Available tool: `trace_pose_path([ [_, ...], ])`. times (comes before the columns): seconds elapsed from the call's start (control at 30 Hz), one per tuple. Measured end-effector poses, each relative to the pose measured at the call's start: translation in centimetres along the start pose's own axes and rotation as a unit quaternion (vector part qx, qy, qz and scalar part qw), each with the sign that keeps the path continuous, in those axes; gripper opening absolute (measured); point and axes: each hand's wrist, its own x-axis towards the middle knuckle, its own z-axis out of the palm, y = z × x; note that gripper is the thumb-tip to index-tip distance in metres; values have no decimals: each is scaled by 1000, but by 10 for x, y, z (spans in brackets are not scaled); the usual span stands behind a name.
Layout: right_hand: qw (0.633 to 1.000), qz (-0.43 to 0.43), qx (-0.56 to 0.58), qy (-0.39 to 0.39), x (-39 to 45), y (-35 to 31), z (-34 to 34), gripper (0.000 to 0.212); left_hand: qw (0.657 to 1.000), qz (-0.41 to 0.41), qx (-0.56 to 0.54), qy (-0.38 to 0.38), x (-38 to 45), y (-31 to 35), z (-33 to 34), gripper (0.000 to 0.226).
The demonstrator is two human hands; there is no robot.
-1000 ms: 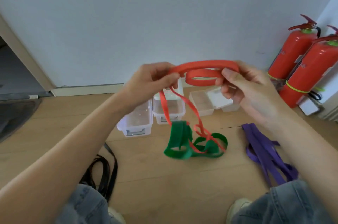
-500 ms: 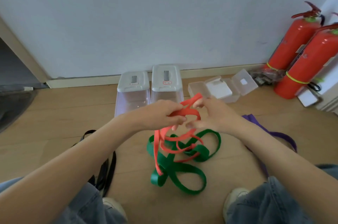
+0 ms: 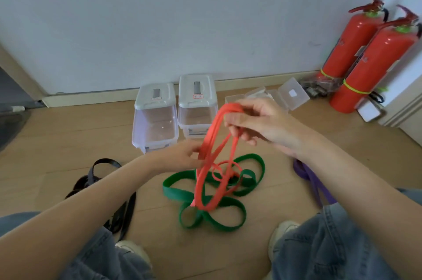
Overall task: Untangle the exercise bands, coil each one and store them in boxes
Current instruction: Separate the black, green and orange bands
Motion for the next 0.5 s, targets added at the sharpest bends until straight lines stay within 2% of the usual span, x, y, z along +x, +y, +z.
trace_pose_path([
  [0.1,983,-77,118,115,0,-3,-8,11,999,-26,-1,-22,0,-3,3,25],
  [0.13,977,-85,119,155,-1,-3,-13,11,1000,-27,-1,14,2,1,-9,26],
  [0.17,971,-91,95,198,-1,-3,-21,10,996,-26,-26,85,1,9,-27,26],
  [0.2,967,-91,41,236,-1,-4,-30,9,980,-14,-93,177,-4,19,-50,25],
  [0.23,962,-78,-43,257,-2,-6,-38,9,950,24,-181,255,-10,29,-73,24],
  [0.27,956,-49,-142,252,-3,-6,-45,8,923,76,-248,284,-17,38,-92,23],
  [0.3,946,-4,-239,218,-4,-4,-50,7,919,106,-267,269,-22,42,-100,22],
  [0.33,933,59,-317,161,-4,0,-51,7,938,92,-240,233,-23,44,-98,21],
  [0.4,885,205,-416,35,-5,10,-44,21,989,-1,-99,109,-18,39,-71,17],
  [0.43,864,249,-437,-1,-5,13,-39,28,997,-32,-43,50,-12,38,-55,17],
  [0.5,871,248,-423,18,-3,15,-30,37,999,-32,-20,-1,-1,34,-36,21],
])
